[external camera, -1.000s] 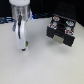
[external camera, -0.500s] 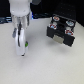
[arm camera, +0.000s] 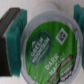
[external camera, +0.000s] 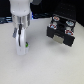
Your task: Open the kcup holder, insert the kcup into the holder, and close the kcup holder
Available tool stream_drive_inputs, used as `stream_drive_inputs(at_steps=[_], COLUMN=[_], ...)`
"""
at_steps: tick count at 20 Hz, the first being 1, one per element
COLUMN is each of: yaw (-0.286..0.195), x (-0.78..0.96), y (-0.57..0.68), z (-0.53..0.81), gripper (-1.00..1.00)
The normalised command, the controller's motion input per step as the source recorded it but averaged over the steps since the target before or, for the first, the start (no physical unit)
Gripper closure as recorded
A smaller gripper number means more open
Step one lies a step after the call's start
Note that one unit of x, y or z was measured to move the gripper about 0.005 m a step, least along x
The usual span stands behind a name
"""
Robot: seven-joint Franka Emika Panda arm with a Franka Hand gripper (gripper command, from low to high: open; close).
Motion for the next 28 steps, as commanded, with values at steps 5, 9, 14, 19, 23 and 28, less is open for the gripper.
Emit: stream_drive_inputs(at_steps=[5,9,14,19,23,28], yaw=[-0.006,0.025,0.054,0.048,0.017,0.013], x=[0.21,0.31,0.29,0.32,0.27,0.32], y=[0.27,0.44,0.59,0.6,0.67,0.66], z=[0.9,0.96,0.79,0.76,0.53,0.51], gripper=[1.0,1.0,1.0,1.0,1.0,1.0])
